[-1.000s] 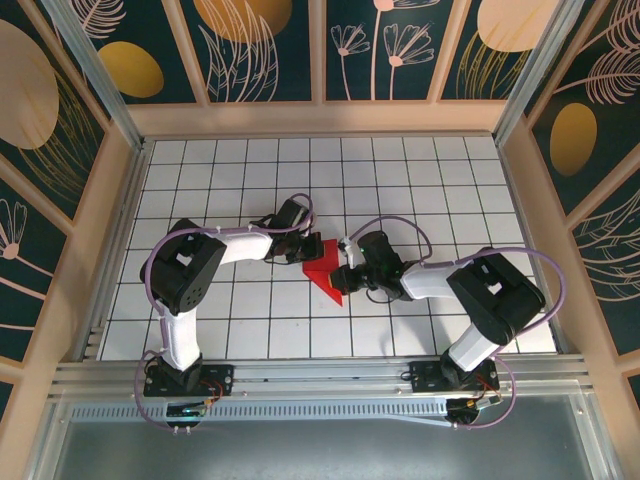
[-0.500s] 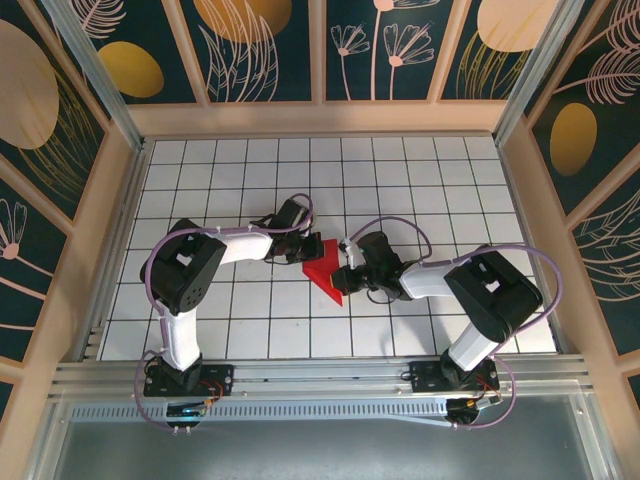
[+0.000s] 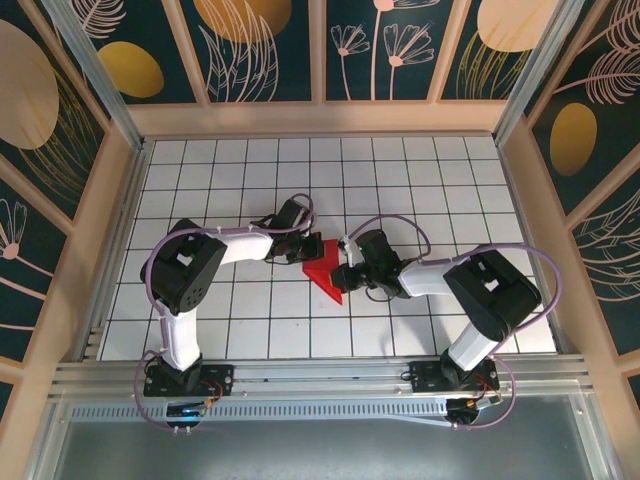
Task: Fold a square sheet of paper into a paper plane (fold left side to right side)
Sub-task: Third fold the triangle at the center of the table.
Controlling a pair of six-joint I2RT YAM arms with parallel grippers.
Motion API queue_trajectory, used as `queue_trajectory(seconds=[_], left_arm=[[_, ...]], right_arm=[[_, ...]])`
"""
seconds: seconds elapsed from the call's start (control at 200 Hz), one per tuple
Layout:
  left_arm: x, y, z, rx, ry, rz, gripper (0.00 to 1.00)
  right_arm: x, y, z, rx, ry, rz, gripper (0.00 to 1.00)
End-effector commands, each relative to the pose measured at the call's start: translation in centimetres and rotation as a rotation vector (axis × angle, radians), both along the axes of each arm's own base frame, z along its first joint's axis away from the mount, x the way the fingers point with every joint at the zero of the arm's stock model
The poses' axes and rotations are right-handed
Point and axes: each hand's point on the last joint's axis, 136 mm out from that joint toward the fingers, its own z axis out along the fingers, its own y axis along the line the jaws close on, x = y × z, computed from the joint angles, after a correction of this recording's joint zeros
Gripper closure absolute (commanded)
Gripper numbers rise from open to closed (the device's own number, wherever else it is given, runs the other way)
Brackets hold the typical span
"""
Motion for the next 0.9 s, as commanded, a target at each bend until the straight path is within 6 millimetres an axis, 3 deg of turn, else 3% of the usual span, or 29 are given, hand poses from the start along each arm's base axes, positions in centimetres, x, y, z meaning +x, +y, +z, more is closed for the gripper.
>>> queue_trajectory(seconds=[0.0, 0.365, 0.896], left_arm=[[-1.6, 1.7, -3.6, 0.114, 0.073, 0.0, 1.0], [-1.5, 1.5, -3.4, 0.103, 0.071, 0.018, 1.0], [-1.4, 1.6, -3.5, 0.098, 0.08, 0.039, 1.0]], right_arm=[[0.6, -0.1, -0.2, -0.013, -0.006, -0.008, 1.0], [-0.4, -0.6, -1.6, -0.033, 0.037, 0.001, 1.0], [-0.9, -0.2, -0.9, 0.005, 0.05, 0.022, 1.0]])
